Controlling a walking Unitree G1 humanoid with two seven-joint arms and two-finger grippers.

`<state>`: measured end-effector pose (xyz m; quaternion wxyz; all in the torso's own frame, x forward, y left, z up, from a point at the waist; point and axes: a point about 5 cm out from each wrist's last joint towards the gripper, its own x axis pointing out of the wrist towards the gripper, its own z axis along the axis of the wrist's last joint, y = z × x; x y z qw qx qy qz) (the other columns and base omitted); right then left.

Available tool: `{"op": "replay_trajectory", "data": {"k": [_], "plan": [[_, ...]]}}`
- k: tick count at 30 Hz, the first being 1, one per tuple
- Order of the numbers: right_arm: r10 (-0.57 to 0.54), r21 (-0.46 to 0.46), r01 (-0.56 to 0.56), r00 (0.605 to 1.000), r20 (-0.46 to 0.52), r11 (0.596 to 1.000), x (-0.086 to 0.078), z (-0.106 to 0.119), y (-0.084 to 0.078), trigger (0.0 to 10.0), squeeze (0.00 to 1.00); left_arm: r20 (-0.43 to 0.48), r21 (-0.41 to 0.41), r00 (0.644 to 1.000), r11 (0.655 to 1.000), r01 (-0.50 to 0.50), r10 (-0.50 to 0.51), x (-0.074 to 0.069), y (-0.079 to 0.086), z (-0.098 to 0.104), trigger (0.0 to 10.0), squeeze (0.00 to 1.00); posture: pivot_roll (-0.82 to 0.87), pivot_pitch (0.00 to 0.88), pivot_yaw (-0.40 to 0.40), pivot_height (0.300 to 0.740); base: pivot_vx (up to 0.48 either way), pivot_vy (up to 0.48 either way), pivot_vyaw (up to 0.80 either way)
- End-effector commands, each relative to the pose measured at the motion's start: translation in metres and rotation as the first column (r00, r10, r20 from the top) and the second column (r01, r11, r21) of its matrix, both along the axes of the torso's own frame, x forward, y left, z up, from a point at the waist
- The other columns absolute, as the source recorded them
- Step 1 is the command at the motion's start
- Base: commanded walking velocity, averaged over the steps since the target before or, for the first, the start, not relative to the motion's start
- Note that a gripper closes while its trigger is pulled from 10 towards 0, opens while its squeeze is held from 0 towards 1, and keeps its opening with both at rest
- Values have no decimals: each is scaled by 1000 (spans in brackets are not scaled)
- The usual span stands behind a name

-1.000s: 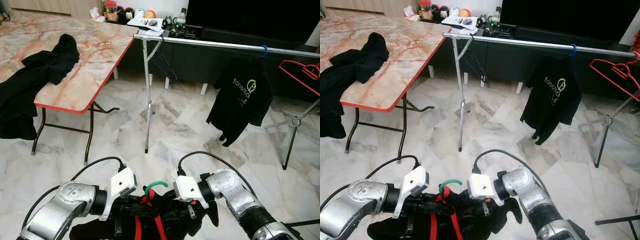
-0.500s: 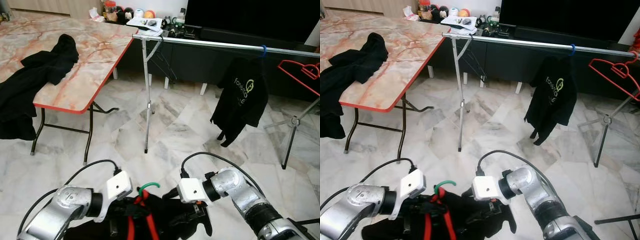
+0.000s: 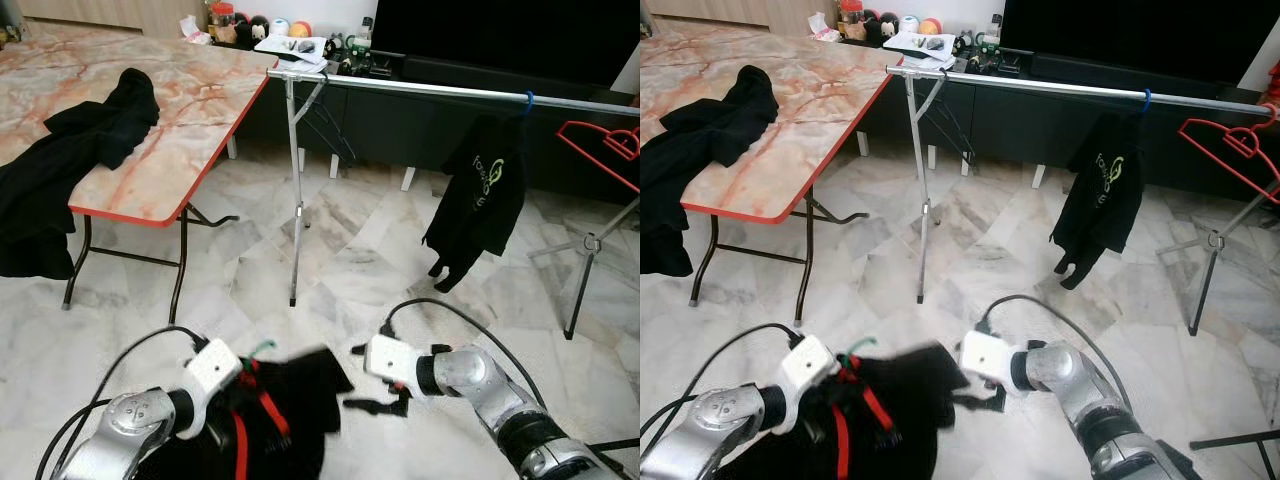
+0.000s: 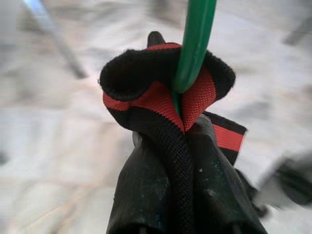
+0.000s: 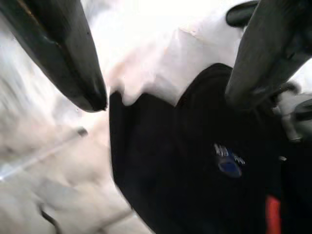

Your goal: Hang hanger

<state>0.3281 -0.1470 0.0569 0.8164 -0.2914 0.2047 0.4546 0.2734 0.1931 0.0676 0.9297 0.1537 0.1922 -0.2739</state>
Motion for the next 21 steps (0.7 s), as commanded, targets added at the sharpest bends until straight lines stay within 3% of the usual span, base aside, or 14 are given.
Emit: {"op": "replay_trajectory", "data": {"k": [1, 3, 4, 7, 9, 10, 16, 21], "plan": [[-281, 102, 285, 958, -52, 953, -6, -19, -11, 10000, 0, 74, -11, 990, 992, -123, 123, 5, 7, 2, 10000, 0, 83, 123, -69, 740, 0, 0, 0], [-449, 150, 464, 885, -122, 873, -19, -40, -16, 10000, 0, 96, -26, 977, 982, -188, 190, 5, 8, -2, 10000, 0, 87, 123, -66, 740, 0, 0, 0], [-449, 150, 464, 885, -122, 873, -19, -40, -16, 10000, 0, 96, -26, 977, 982, -188, 190, 5, 8, -2, 10000, 0, 87, 123, -66, 740, 0, 0, 0], [-612, 84, 643, 755, -237, 761, -53, -78, -26, 10000, 0, 136, -72, 960, 969, -236, 244, 2, 6, -2, 10000, 0, 83, 118, -66, 740, 0, 0, 0], [-737, 21, 785, 591, -327, 620, -86, -104, -36, 10000, 0, 175, -87, 935, 951, -298, 309, -1, 10, -4, 10000, 0, 82, 110, -65, 740, 0, 0, 0], [-737, 21, 785, 591, -327, 620, -86, -104, -36, 10000, 0, 175, -87, 935, 951, -298, 309, -1, 10, -4, 10000, 0, 82, 110, -65, 740, 0, 0, 0], [-822, -80, 885, 388, -416, 459, -133, -134, -43, 10000, 0, 215, -145, 900, 924, -355, 380, -10, 11, -3, 10000, 0, 69, 70, -54, 740, 0, 0, 0], [-847, -114, 899, 347, -402, 423, -144, -140, -40, 10000, 0, 204, -118, 918, 939, -322, 341, -12, 5, -8, 10000, 0, 57, 56, -40, 740, 0, 0, 0]]}}
